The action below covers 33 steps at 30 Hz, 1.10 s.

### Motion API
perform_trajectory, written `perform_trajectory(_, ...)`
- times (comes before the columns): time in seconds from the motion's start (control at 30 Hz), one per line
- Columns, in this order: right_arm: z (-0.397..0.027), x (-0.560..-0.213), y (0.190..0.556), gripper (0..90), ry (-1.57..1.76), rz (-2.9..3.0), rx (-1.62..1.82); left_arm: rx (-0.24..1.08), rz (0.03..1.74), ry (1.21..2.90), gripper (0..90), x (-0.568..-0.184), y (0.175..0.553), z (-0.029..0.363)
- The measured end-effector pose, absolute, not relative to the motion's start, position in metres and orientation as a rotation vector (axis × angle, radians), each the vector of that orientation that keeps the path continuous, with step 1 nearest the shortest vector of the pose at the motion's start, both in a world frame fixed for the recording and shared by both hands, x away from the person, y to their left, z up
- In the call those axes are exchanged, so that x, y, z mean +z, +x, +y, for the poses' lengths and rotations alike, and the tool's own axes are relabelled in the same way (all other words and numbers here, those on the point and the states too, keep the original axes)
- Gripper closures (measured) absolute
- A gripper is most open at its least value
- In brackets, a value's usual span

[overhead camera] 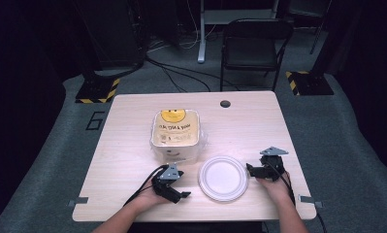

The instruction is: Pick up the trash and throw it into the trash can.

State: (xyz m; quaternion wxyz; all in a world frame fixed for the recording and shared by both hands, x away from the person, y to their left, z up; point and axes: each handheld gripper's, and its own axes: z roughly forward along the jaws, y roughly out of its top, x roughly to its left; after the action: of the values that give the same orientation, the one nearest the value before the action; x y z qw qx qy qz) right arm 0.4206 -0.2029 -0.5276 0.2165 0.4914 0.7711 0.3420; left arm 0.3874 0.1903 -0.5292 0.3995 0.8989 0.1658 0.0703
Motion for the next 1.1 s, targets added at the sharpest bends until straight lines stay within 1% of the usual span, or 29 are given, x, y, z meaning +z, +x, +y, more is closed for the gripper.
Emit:
perform_trajectory(0.23,-0.2034,-0.5274,0.4206,15.4,1.348,2.145,0.951,0.183,0.422,2.282,15.9,-0.5286,0.3873,0.1903)
perform_trajectory(0.27,-0.2032,-0.5274,0.4204,16.5,1.344,2.146,0.957,0.185,0.424,2.281,16.0,-0.5286,0.3873,0.1901)
perform_trajectory(0.3,-0.2029,-0.5270,0.4195,20.3,1.336,2.148,0.964,0.189,0.427,2.280,16.4,-0.5286,0.3873,0.1901)
perform_trajectory(0.4,-0.2024,-0.5270,0.4189,22.2,1.334,2.148,0.975,0.191,0.434,2.276,17.2,-0.5285,0.3872,0.1899)
perform_trajectory(0.47,-0.2017,-0.5267,0.4182,26.7,1.331,2.142,0.977,0.195,0.442,2.269,19.6,-0.5284,0.3877,0.1906)
perform_trajectory(0.5,-0.2017,-0.5267,0.4182,26.7,1.331,2.142,0.977,0.195,0.442,2.269,20.7,-0.5284,0.3877,0.1906)
perform_trajectory(0.53,-0.2012,-0.5264,0.4175,30.3,1.327,2.142,0.982,0.192,0.448,2.264,22.2,-0.5282,0.3875,0.1912)
perform_trajectory(0.57,-0.2012,-0.5264,0.4175,30.3,1.327,2.142,0.982,0.192,0.448,2.264,23.5,-0.5282,0.3875,0.1912)
perform_trajectory(0.6,-0.2010,-0.5262,0.4170,34.1,1.315,2.146,0.988,0.193,0.448,2.259,25.4,-0.5280,0.3876,0.1915)
perform_trajectory(0.67,-0.2012,-0.5257,0.4165,37.7,1.310,2.151,0.991,0.200,0.447,2.260,27.7,-0.5275,0.3879,0.1918)
perform_trajectory(0.7,-0.2012,-0.5257,0.4165,37.7,1.310,2.151,0.991,0.200,0.447,2.260,28.2,-0.5275,0.3879,0.1918)
perform_trajectory(0.77,-0.2016,-0.5251,0.4166,40.8,1.318,2.144,0.988,0.196,0.447,2.267,29.3,-0.5266,0.3873,0.1919)
perform_trajectory(0.97,-0.2016,-0.5239,0.4158,46.4,1.323,2.150,0.984,0.190,0.448,2.275,33.3,-0.5252,0.3865,0.1906)
perform_trajectory(1.1,-0.2004,-0.5214,0.4137,46.9,1.300,2.144,0.975,0.190,0.433,2.285,34.1,-0.5224,0.3847,0.1883)
